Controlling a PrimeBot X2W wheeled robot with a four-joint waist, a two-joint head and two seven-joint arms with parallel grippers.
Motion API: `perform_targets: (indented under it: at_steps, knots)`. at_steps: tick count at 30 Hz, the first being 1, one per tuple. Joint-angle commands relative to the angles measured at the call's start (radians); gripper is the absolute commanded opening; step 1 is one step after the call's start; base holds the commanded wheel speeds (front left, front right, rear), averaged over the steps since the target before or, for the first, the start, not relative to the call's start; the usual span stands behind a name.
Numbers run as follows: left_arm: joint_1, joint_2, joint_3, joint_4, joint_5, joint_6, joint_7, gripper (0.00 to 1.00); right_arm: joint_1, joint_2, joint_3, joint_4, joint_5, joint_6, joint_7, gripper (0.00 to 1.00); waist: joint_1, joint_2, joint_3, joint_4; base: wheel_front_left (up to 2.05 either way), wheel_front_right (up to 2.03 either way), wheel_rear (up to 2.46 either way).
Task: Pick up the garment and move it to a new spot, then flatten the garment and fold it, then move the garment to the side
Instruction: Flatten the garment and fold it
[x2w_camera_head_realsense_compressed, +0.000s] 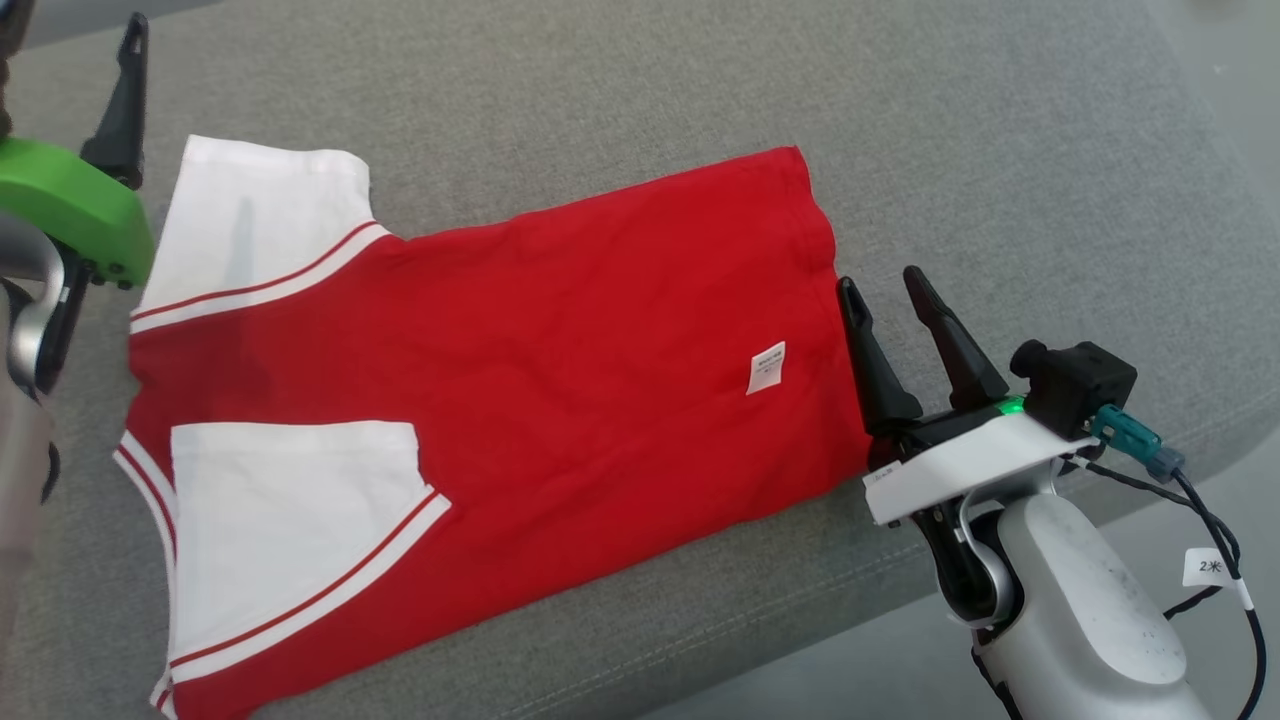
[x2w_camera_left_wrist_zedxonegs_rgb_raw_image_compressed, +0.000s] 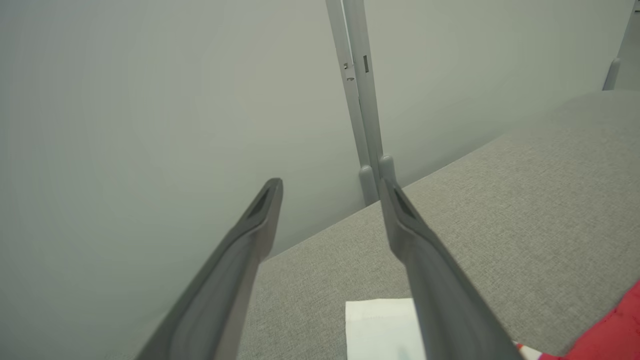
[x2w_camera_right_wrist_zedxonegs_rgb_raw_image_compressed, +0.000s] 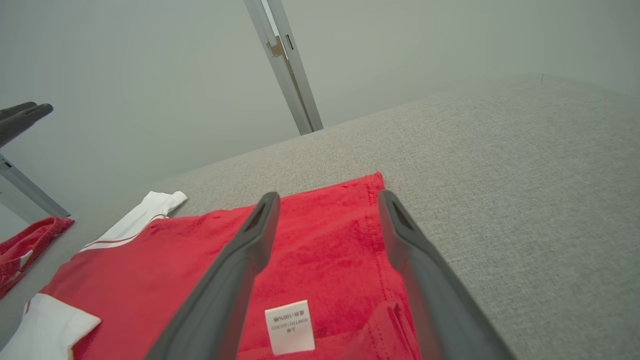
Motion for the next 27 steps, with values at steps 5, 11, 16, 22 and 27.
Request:
perform_targets:
  at_steps: [5, 11, 16, 22, 27]
  knots:
    - [-0.132, 0.066, -0.073, 0.127, -0.066, -0.001, 0.046, 1.0, -0.042, 0.024, 0.008, -0.018, 0.002, 0.0, -0.004, 1.0, -0.0001, 0.0, 0.149, -0.112, 0.0, 0.0, 0.0]
    - [-0.19, 0.087, -0.124, 0.224, -0.115, -0.001, 0.079, 1.0, -0.05, 0.036, 0.003, -0.024, 0.004, 0.0, -0.004, 1.0, -0.0001, 0.0, 0.179, -0.135, 0.0, 0.0, 0.0]
    - [-0.213, 0.094, -0.159, 0.313, -0.155, -0.001, 0.099, 1.0, -0.058, 0.042, -0.001, -0.025, 0.001, 0.0, -0.004, 1.0, -0.0001, 0.0, 0.196, -0.145, 0.0, 0.0, 0.0]
    - [-0.229, 0.093, -0.187, 0.407, -0.182, -0.001, 0.108, 1.0, -0.066, 0.045, 0.003, -0.027, -0.002, 0.0, -0.004, 1.0, -0.0001, 0.0, 0.212, -0.148, 0.0, 0.0, 0.0]
    - [-0.233, 0.082, -0.206, 0.463, -0.208, -0.001, 0.115, 1.0, -0.065, 0.046, -0.003, -0.024, -0.009, 0.0, -0.004, 1.0, -0.0001, 0.0, 0.212, -0.141, 0.0, 0.0, 0.0]
